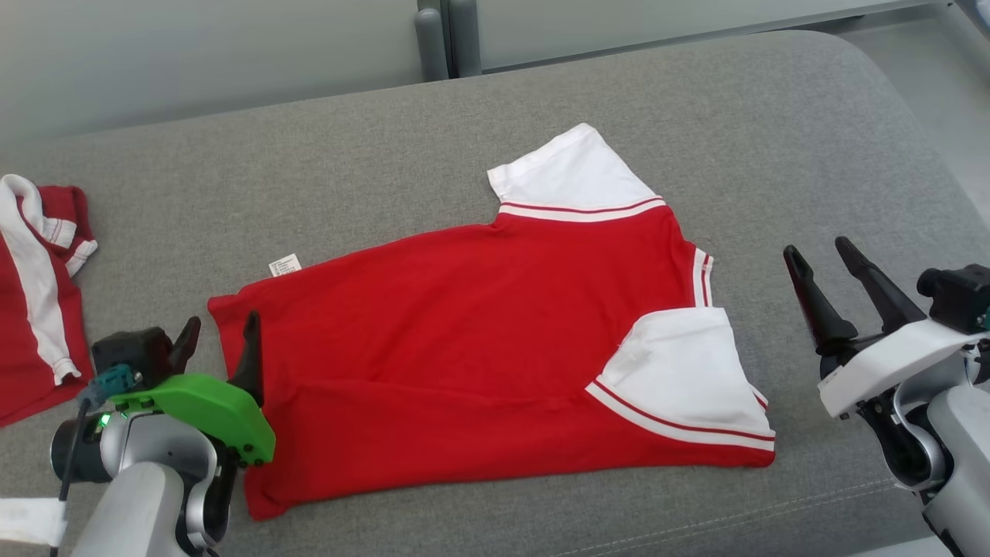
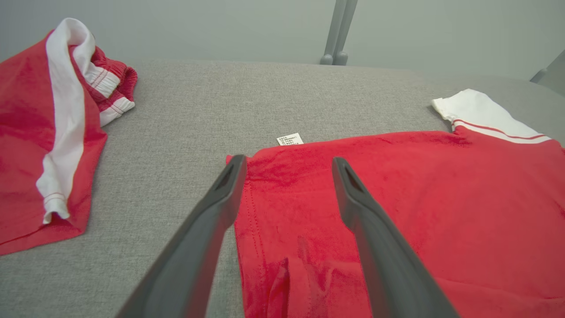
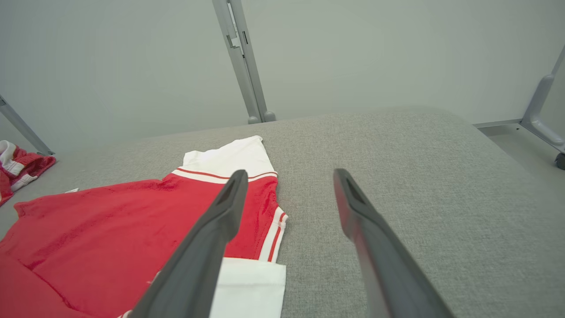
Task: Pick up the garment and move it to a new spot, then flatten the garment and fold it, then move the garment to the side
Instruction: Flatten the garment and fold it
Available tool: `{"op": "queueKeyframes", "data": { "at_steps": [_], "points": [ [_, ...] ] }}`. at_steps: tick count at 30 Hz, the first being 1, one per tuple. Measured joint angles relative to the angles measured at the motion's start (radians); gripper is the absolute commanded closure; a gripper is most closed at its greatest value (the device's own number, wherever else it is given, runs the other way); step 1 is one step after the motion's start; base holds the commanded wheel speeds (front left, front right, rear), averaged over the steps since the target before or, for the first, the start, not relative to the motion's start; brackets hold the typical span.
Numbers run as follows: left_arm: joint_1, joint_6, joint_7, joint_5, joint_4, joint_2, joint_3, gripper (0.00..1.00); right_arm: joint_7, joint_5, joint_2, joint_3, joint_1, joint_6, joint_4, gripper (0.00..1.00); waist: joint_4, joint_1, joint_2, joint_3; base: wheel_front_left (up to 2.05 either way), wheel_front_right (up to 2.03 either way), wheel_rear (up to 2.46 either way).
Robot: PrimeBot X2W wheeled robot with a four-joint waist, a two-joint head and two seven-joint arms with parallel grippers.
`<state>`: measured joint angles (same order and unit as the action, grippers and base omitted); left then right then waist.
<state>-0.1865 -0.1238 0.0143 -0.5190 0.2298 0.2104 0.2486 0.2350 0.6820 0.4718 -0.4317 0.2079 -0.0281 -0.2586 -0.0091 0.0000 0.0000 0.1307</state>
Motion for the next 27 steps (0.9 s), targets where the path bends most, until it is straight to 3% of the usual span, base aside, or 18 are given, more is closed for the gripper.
{"op": "queueKeyframes", "data": {
  "at_steps": [14, 27],
  "points": [
    [-0.233, 0.000, 0.144, 0.092, 0.230, -0.002, -0.057, 0.00, -0.062, -0.033, -0.002, -0.050, 0.134, -0.028, 0.065, 0.00, 0.016, 0.0000, 0.0000, 0.107, 0.00, 0.00, 0.00],
    [-0.314, 0.000, 0.156, 0.128, 0.367, -0.039, -0.062, 0.00, -0.078, -0.040, -0.010, -0.062, 0.158, -0.035, 0.061, 0.00, -0.005, 0.0000, 0.0000, 0.152, 0.00, 0.00, 0.00]
  ]
}}
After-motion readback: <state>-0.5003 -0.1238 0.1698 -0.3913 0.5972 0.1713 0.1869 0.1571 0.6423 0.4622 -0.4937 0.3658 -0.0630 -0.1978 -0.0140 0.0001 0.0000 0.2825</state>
